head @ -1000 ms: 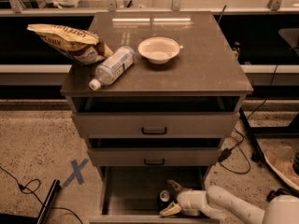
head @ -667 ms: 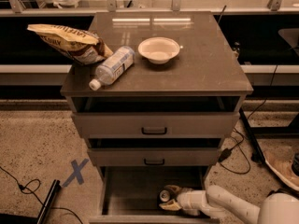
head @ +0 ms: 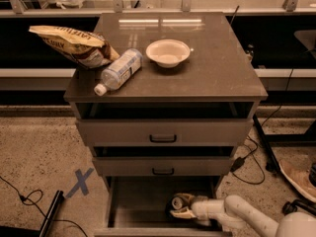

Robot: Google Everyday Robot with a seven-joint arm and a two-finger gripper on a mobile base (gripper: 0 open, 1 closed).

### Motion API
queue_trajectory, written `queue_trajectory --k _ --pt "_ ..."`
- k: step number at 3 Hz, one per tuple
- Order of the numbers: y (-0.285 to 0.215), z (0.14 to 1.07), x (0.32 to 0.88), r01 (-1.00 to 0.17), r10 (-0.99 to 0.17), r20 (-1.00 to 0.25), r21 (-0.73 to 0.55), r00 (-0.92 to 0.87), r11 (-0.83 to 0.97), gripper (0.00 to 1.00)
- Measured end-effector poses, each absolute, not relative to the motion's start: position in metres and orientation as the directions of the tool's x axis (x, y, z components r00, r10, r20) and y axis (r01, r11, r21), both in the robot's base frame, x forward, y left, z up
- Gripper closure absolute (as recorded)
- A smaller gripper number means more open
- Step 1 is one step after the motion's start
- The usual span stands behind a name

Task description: Pick pepsi can from bottom drawer and place on counter

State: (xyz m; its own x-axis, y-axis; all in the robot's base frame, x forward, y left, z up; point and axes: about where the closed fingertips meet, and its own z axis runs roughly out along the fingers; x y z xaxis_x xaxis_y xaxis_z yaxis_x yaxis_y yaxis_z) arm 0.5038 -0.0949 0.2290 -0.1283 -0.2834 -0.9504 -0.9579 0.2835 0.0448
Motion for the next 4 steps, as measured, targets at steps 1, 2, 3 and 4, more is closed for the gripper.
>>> queue_trajectory --k 1,2,3,4 --pt "-0.097 0.292 0.484 -0.978 -0.181 -0.982 0.024 -0.062 0.206 1.00" --pt "-0.105 0.352 0.454 -0.995 -0.137 -0.991 -0.002 -0.011 0.095 1.00" --pt "-0.116 0.415 0.426 -0.998 -0.136 -0.990 -0.034 0.040 -0.043 1.00" --pt "-0.130 0.471 0.414 -0.993 -0.183 -0.980 -0.067 0.083 -0.094 1.00"
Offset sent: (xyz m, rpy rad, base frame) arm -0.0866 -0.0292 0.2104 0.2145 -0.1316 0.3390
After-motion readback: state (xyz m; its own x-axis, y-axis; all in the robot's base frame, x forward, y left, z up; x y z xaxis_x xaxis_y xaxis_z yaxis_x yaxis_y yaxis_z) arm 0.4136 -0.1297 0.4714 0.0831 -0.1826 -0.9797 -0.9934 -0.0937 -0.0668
